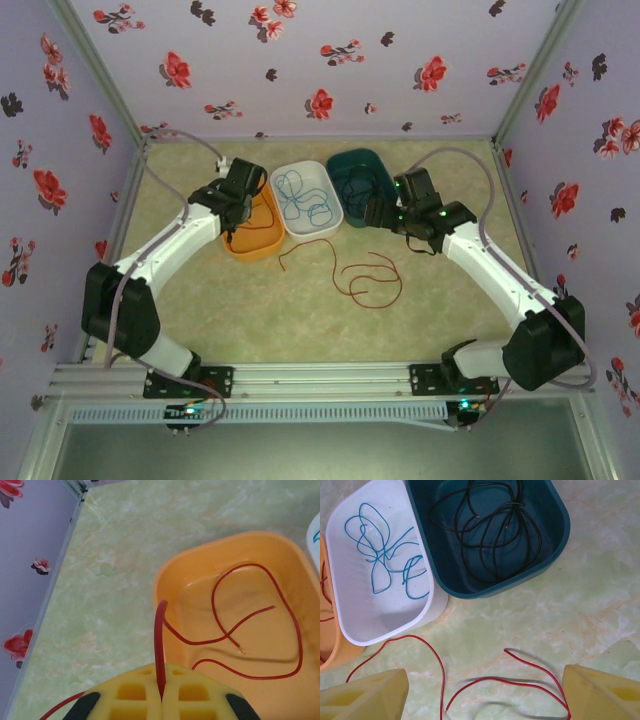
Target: Untangle the cables
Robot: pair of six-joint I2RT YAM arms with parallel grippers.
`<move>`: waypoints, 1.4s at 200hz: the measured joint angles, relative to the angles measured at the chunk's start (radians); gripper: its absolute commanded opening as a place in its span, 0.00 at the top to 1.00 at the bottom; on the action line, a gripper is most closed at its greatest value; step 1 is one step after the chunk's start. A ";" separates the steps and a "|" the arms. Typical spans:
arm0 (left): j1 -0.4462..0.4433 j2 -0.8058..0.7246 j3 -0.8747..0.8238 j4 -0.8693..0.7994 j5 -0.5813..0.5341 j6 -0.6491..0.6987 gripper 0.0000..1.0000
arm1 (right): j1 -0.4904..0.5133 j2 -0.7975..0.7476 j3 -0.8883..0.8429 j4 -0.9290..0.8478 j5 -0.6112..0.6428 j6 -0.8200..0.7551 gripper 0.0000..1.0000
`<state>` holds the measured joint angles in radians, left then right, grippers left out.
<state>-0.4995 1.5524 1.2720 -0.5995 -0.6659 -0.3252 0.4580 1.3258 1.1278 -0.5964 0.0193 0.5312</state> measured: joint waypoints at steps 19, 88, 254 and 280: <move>-0.012 0.039 0.031 -0.004 0.024 0.019 1.00 | 0.000 0.000 -0.002 0.000 0.000 0.000 0.19; -0.029 0.147 0.048 0.029 0.263 0.034 1.00 | 0.000 -0.003 -0.011 0.000 0.000 0.000 0.19; 0.105 0.270 0.050 0.090 0.723 0.043 1.00 | 0.000 -0.030 -0.033 0.000 0.000 0.001 0.20; 0.110 0.304 0.074 0.085 0.731 0.044 1.00 | 0.000 -0.030 -0.033 0.001 0.000 0.001 0.21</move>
<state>-0.3893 1.8565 1.3457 -0.5140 0.0650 -0.2813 0.4576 1.2961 1.0946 -0.5957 0.0193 0.5320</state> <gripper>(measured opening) 0.070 0.795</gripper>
